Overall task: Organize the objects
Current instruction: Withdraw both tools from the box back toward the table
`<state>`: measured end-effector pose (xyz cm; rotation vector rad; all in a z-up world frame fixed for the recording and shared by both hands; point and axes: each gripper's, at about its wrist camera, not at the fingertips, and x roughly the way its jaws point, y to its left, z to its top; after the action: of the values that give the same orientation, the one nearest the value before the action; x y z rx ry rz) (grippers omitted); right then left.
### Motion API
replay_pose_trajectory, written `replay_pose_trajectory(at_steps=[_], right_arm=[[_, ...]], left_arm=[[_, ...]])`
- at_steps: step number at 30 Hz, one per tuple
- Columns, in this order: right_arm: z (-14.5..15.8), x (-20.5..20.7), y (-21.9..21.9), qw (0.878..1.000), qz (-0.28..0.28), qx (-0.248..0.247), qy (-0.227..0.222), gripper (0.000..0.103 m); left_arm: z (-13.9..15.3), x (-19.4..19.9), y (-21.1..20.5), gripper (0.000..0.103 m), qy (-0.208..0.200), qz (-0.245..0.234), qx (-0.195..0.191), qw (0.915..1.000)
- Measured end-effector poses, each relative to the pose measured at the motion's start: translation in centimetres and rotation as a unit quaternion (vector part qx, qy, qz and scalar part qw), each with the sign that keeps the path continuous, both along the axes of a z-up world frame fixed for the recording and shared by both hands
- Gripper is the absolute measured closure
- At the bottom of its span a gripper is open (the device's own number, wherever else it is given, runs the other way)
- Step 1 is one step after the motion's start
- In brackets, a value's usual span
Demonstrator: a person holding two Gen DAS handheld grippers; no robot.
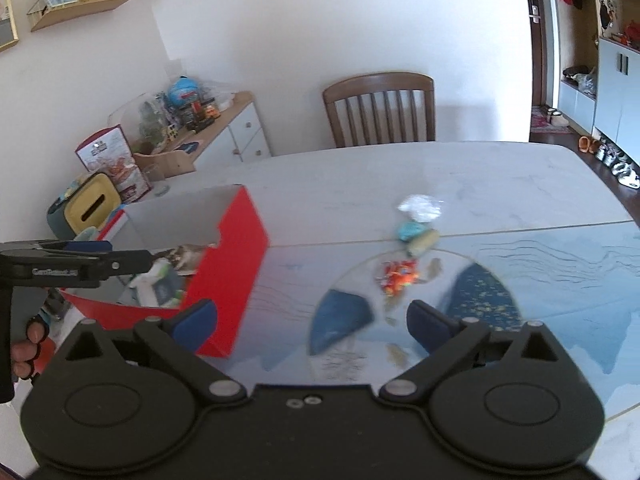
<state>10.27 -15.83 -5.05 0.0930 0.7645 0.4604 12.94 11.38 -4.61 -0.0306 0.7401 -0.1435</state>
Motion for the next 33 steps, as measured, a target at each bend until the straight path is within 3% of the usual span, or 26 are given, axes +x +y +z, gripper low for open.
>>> replay_pose_trajectory(at_steps=[7, 17, 24, 33], right_arm=[[-0.5, 2.7, -4.9, 1.0, -0.006, -0.007, 0.008, 0.002], [-1.4, 8.8, -10.5, 1.0, 0.014, -0.022, 0.012, 0.002], [-2.9, 14.0, -11.9, 0.999, 0.021, -0.022, 0.03, 0.002], [-4.7, 20.0, -9.3, 0.996, 0.058, -0.033, 0.051, 0.003]], left_arm=[[-1.0, 1.6, -5.0, 0.001, 0.002, -0.02, -0.011, 0.9997], [-4.0, 5.5, -11.8, 0.0, 0.041, -0.037, -0.033, 0.9979], [-6.5, 7.2, -15.5, 0.0, 0.045, -0.012, -0.01, 0.9989], [-8.9, 9.7, -18.3, 0.0, 0.042, -0.004, -0.003, 0.9991]])
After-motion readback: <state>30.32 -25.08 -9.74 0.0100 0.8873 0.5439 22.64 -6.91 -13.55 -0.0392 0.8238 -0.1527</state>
